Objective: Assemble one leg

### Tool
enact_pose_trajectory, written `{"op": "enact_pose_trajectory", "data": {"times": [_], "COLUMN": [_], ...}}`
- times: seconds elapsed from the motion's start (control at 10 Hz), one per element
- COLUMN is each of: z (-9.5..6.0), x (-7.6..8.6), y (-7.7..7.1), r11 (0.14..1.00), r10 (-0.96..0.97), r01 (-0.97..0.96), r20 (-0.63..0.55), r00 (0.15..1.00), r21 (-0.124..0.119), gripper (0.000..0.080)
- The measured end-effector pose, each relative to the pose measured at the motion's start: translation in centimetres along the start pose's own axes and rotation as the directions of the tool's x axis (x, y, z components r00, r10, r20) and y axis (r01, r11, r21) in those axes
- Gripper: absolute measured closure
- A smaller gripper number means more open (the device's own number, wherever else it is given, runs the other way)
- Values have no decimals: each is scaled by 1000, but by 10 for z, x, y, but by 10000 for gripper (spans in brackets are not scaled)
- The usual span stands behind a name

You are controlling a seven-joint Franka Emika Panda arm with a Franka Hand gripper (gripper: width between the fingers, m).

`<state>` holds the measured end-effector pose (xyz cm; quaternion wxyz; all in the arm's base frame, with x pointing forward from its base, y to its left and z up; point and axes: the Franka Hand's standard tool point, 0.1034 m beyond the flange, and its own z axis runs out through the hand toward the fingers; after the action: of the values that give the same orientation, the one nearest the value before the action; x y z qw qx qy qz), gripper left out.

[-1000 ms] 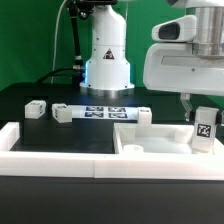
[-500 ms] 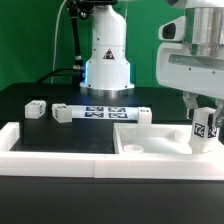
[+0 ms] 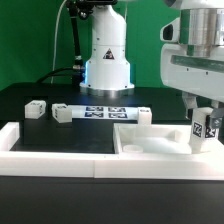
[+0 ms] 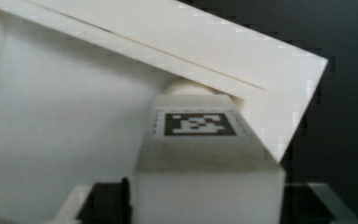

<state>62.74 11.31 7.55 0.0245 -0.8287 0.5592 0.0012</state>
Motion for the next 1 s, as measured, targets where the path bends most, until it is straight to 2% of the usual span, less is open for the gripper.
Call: {"op": "enact_pose_trajectory", "data": {"times": [0.1, 0.2, 0.4, 0.6, 0.8, 1.0], "z": [0, 0, -1, -2, -2, -2], "x": [0, -2, 1, 0, -6, -10], "y": [0, 0, -1, -3, -4, -3], "r11": [998, 997, 953, 861, 729, 538], "r10": [-58, -81, -302, -509, -684, -843], "r01": [58, 81, 302, 509, 684, 843], "r20": [0, 1, -2, -5, -2, 12], "r00": [998, 997, 953, 861, 729, 538], "r21": [0, -1, 1, 0, -1, -3], "gripper": [282, 188, 158, 151, 150, 150]}}
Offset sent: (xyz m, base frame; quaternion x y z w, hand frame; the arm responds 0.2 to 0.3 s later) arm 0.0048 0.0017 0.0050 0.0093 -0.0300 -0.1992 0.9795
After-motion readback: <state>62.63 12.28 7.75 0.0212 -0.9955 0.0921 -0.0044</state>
